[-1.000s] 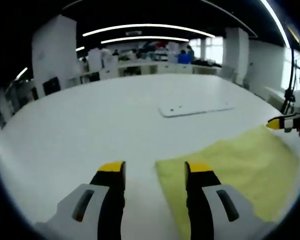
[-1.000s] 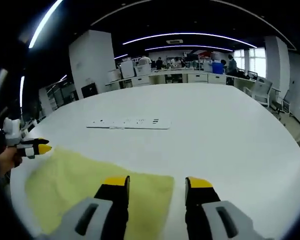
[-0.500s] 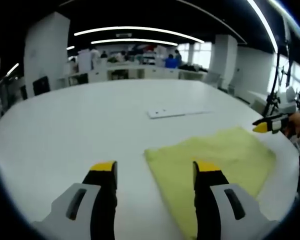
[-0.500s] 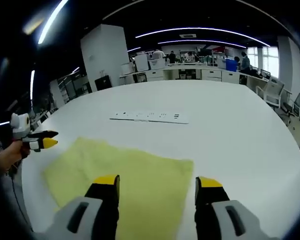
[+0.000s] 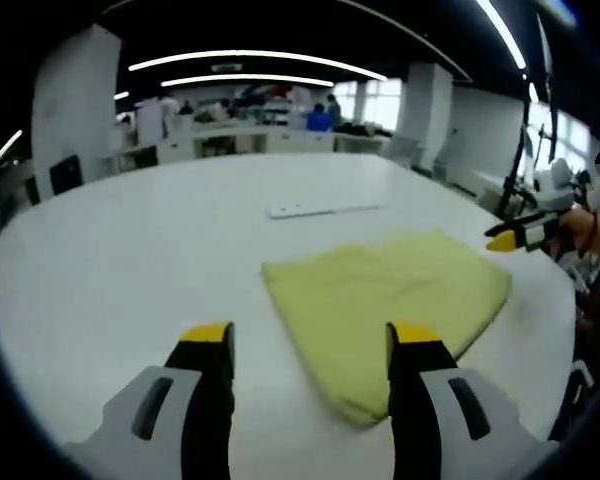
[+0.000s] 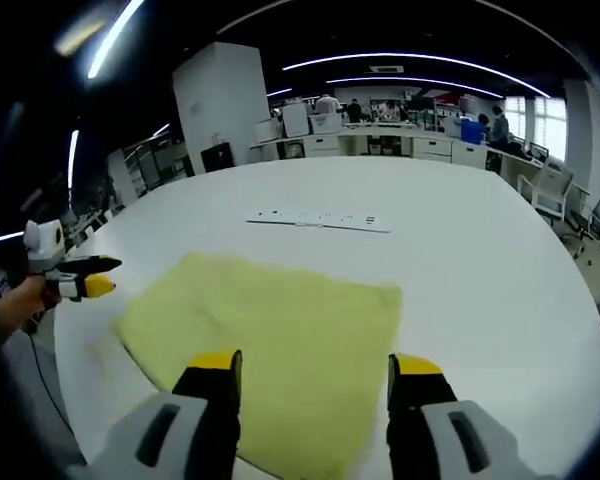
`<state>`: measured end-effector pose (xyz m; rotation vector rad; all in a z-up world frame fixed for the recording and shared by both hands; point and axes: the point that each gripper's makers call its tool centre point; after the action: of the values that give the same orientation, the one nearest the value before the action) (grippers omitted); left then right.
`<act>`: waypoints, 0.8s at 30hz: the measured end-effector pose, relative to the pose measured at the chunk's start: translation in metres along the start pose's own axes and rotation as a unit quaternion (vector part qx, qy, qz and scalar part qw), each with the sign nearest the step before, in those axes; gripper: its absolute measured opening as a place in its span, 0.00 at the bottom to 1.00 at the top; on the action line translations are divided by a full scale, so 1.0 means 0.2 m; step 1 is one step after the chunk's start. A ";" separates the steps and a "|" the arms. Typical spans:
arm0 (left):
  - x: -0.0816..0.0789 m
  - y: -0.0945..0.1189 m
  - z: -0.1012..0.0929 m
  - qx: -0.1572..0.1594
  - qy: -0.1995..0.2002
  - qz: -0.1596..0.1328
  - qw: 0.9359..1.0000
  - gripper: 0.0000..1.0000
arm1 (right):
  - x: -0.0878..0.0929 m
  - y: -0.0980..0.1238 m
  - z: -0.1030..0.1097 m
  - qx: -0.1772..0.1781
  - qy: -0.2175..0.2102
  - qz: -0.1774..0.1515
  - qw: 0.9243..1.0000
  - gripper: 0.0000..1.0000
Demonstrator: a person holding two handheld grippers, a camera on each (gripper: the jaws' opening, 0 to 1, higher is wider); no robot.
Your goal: Fold the garment on the visible template until the final outline fits inside the template.
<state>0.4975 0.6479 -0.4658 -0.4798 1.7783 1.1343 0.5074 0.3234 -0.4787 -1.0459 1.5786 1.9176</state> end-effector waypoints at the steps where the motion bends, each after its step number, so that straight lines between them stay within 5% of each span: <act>1: 0.01 0.01 -0.01 -0.001 0.000 -0.001 1.000 0.55 | 0.01 0.02 0.01 0.000 -0.001 0.001 1.000 0.57; 12: 0.16 0.08 -0.09 0.009 0.023 0.005 1.000 0.50 | 0.20 0.14 0.05 -0.004 -0.024 0.027 0.999 0.51; 24: 0.28 0.09 -0.09 -0.007 0.068 0.019 0.997 0.34 | 0.36 0.18 0.01 0.034 -0.048 0.034 0.998 0.34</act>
<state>0.4483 0.6493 -0.5032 -0.5454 1.9048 1.1653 0.4358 0.3071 -0.5115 -0.8696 1.6324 1.9144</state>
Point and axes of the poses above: the point that each gripper's makers call its tool centre point, and the gripper's own axes: y roughly backward along the fingers, z roughly to its left, x roughly out of its underside, and after that the axes turned 7 degrees about x, right-handed
